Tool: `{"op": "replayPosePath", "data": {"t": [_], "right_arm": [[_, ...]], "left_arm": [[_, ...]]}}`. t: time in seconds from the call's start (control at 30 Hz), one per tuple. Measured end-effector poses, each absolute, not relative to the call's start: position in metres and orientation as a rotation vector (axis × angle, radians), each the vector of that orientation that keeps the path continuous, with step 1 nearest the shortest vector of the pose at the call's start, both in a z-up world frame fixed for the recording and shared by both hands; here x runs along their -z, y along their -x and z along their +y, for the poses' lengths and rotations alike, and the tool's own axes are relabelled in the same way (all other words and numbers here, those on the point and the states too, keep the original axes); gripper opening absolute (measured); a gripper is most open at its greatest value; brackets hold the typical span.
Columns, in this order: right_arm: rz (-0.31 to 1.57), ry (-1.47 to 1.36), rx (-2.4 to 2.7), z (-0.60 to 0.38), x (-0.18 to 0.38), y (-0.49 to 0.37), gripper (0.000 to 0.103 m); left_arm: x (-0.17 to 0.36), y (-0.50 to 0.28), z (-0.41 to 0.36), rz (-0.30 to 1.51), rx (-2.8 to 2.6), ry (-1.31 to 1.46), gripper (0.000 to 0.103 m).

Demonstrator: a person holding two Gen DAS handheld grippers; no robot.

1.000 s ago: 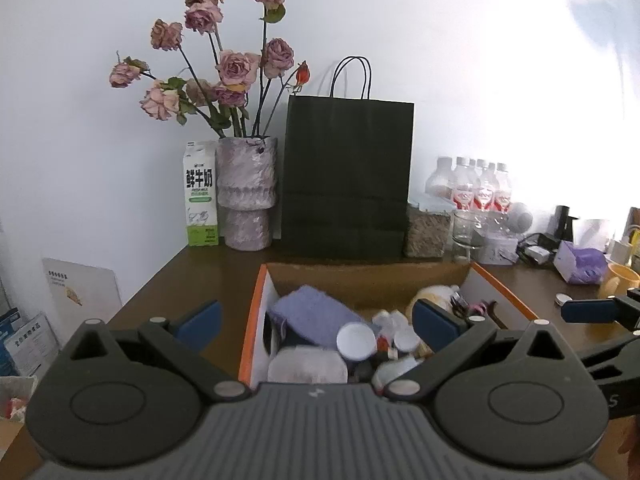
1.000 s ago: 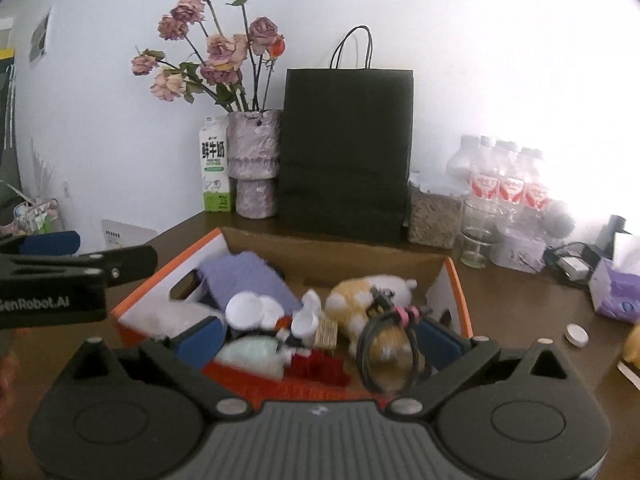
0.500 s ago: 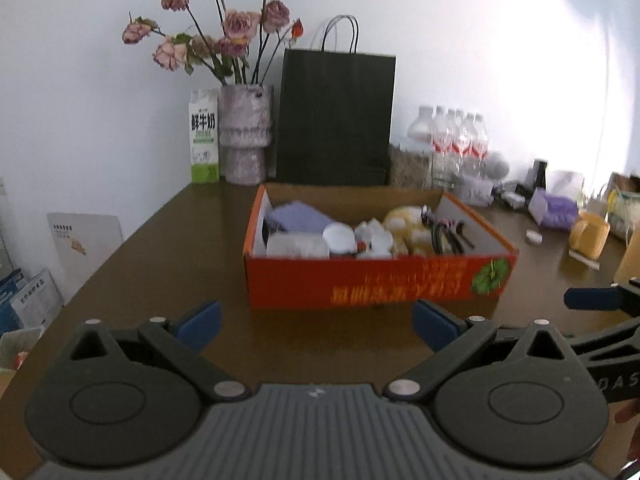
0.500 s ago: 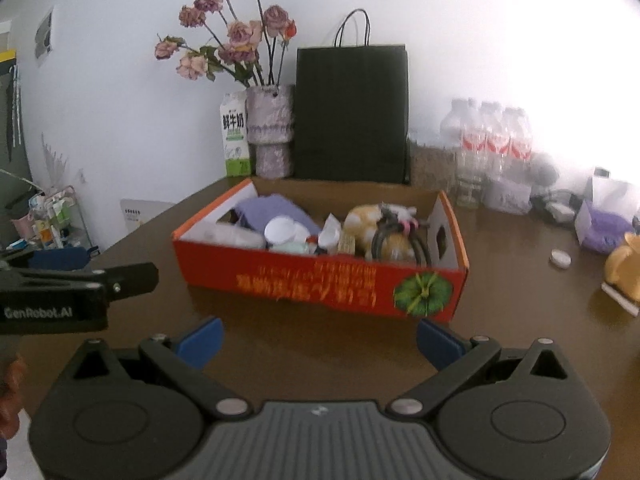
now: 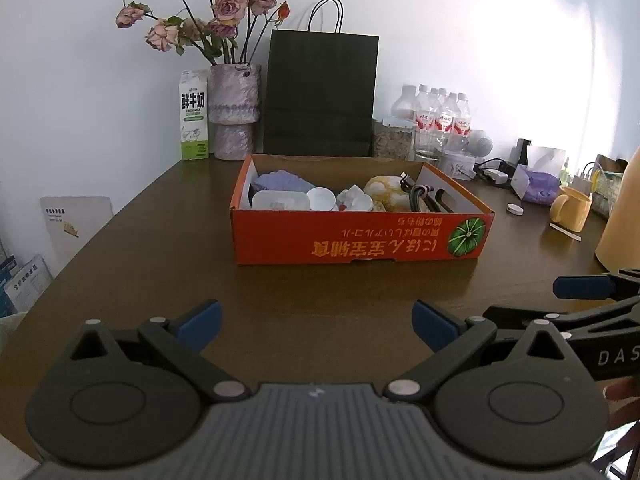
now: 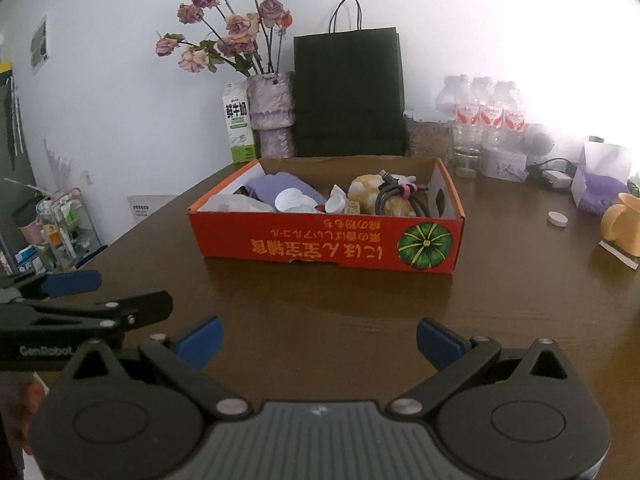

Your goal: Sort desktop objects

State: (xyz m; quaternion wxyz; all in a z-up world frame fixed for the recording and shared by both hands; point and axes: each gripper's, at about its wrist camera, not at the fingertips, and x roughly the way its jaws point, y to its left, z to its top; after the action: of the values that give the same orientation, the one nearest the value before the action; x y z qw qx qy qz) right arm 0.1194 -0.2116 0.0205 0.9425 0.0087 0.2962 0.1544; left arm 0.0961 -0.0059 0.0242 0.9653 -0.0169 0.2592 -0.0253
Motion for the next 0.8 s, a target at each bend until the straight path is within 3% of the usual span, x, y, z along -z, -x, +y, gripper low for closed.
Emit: {"op": "replayPosePath", "data": {"t": [0.8], "right_arm": [[0.61,-0.012,-0.319,-0.2098,-0.0216,-0.1147,0.103]], "left_arm": [[-0.0246,-0.0939,-0.0054,0.533,0.05,0.039,0.103]]}}
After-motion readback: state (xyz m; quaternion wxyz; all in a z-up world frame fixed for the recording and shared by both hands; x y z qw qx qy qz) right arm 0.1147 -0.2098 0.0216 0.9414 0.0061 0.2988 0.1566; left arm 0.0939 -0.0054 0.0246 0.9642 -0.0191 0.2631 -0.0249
